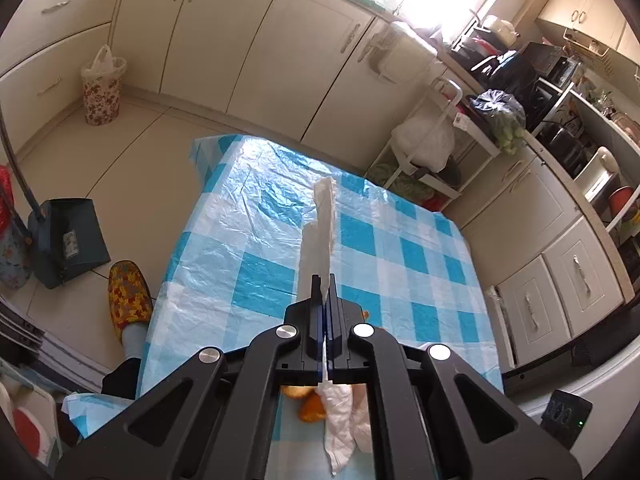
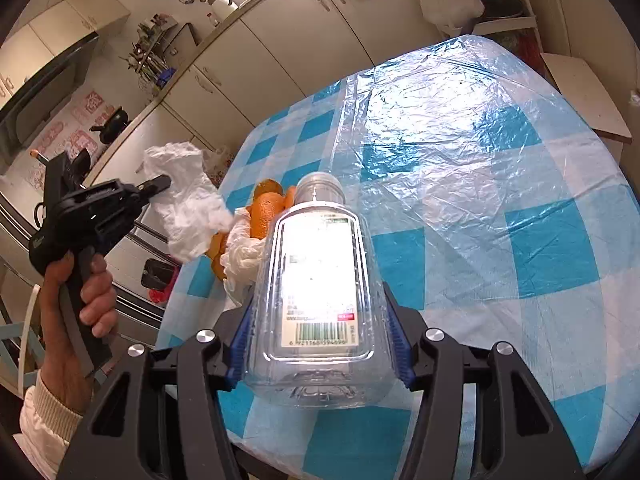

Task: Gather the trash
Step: 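Grasp and lift the bottle with the right gripper while the left gripper lifts the white plastic bag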

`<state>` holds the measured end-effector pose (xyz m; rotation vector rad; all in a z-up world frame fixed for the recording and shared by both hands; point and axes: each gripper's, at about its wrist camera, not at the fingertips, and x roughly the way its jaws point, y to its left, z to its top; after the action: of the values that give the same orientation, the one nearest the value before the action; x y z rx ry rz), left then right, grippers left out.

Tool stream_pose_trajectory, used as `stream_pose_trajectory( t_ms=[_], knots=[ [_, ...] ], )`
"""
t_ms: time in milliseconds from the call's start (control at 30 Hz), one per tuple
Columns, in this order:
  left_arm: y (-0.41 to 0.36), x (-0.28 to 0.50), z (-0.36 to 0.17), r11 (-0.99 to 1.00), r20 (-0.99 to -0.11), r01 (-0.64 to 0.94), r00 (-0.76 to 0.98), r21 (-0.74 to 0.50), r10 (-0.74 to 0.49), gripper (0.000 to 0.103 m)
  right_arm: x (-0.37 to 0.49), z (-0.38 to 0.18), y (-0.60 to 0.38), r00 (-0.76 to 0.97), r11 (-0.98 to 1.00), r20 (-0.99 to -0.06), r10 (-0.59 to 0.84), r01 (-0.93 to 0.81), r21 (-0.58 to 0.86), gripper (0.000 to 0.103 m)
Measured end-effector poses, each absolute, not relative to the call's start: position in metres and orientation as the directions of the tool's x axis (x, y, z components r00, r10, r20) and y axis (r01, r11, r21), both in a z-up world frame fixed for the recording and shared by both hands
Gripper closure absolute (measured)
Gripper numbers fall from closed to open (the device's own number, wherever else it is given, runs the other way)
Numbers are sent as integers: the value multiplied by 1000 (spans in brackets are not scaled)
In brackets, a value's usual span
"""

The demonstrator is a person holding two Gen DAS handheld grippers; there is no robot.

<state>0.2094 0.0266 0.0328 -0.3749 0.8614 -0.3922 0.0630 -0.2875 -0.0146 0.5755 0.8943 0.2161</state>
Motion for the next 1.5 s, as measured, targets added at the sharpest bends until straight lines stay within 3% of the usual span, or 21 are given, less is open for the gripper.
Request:
stream_pose_trajectory(
  t_ms=[200, 367, 467, 633, 767, 867, 1100, 1500],
  knots=[
    [47, 151, 73, 848, -597, 202, 631, -490, -495, 101, 54, -12, -288, 613, 834, -681, 400, 65, 547, 48],
    [54, 101, 97, 840, -566, 227, 650, -493, -508, 101, 60, -14, -249, 577, 965, -788, 216, -2, 263, 48],
    [57, 77, 105, 831, -550, 238, 654, -502, -519, 101, 59, -20, -233, 576, 987, -804, 149, -34, 159, 47],
    [66, 47, 113, 816, -528, 250, 656, -521, -539, 101, 56, -25, -264, 568, 905, -759, 319, 56, 422, 47],
    [75, 33, 119, 804, -513, 256, 658, -537, -552, 101, 45, -29, -288, 588, 754, -661, 467, 126, 645, 48],
    [79, 26, 122, 799, -505, 256, 661, -544, -556, 101, 34, -25, -296, 615, 678, -591, 522, 120, 725, 48],
    [84, 16, 128, 786, -488, 262, 663, -560, -568, 101, 8, -15, -311, 661, 554, -471, 585, 99, 827, 47],
    [79, -6, 142, 771, -458, 296, 665, -564, -590, 101, -29, -5, -314, 686, 475, -368, 628, 37, 879, 47]
  ],
)
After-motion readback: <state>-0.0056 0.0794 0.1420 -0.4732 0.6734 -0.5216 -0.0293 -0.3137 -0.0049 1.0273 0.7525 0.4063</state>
